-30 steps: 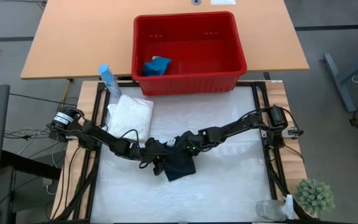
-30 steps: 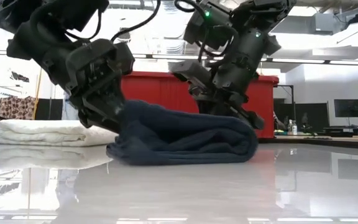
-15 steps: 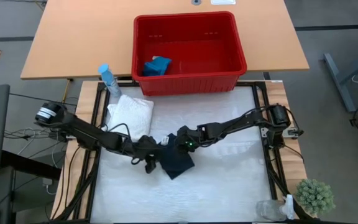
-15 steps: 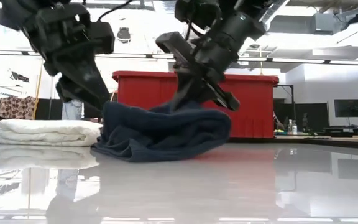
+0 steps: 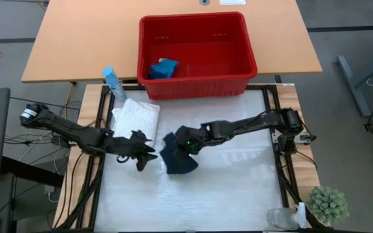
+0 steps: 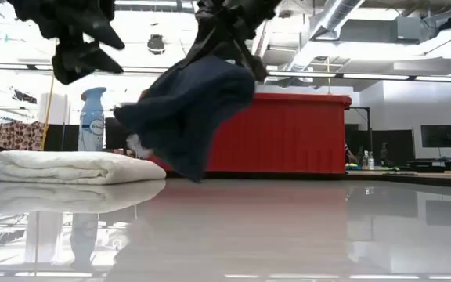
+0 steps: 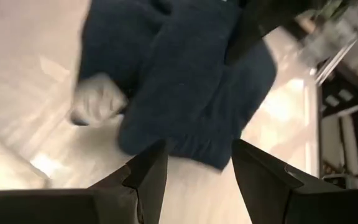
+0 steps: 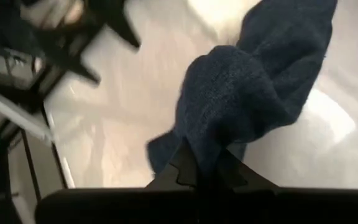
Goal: Fold Laundry from Bin
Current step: Stack the black shorts on the white shirt
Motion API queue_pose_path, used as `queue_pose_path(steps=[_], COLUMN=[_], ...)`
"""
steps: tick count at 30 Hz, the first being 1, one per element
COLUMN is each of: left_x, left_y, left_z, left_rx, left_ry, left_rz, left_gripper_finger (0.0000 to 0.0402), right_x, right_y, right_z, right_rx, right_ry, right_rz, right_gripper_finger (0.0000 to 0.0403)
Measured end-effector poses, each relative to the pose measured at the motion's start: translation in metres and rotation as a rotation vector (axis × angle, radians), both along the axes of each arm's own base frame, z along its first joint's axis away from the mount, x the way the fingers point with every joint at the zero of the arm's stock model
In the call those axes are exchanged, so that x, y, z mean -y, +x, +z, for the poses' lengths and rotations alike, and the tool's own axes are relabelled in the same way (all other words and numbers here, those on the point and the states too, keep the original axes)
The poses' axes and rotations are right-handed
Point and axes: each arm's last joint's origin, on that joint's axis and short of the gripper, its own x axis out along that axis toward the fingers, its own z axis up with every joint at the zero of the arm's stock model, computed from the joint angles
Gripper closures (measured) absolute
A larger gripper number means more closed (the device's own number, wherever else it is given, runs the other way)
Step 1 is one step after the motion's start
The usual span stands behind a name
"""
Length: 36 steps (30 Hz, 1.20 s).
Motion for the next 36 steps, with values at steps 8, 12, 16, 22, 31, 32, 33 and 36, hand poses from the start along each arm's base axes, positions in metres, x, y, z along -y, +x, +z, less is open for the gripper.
queue_pose_path(steps=[8, 12, 16, 22, 31, 32, 33, 36], left_x=[-0.010, -0.014, -0.018, -0.023, -0.030, -0.030, -0.031, -0.032], left_y=[-0.028, -0.041, -0.052, -0.066, -0.083, -0.084, -0.086, -0.087], left_z=[0.028, 0.039, 0.048, 0.058, 0.072, 0.073, 0.073, 0.074], left_rx=[0.157, 0.231, 0.295, 0.381, 0.513, 0.522, 0.528, 0.536], left_ry=[-0.044, -0.070, -0.074, -0.066, -0.025, -0.021, -0.017, -0.001], left_rz=[0.027, 0.028, 0.048, 0.070, 0.094, 0.097, 0.099, 0.110], left_gripper_finger=[0.0233, 0.0233, 0.0233, 0.0233, 0.0233, 0.0233, 0.0233, 0.0233], right_x=[0.039, 0.052, 0.062, 0.079, 0.101, 0.104, 0.106, 0.110], right_y=[0.012, 0.016, 0.020, 0.023, 0.026, 0.029, 0.032, 0.050], right_z=[0.023, 0.030, 0.037, 0.046, 0.061, 0.059, 0.059, 0.056], right_rx=[0.118, 0.204, 0.285, 0.390, 0.561, 0.570, 0.584, 0.583], right_ry=[-0.056, -0.054, -0.049, -0.058, -0.078, -0.080, -0.079, -0.078], right_rz=[-0.046, -0.069, -0.082, -0.120, -0.170, -0.175, -0.179, -0.169], right_gripper_finger=[0.0372, 0.0372, 0.0372, 0.0372, 0.0372, 0.0372, 0.0372, 0.0372])
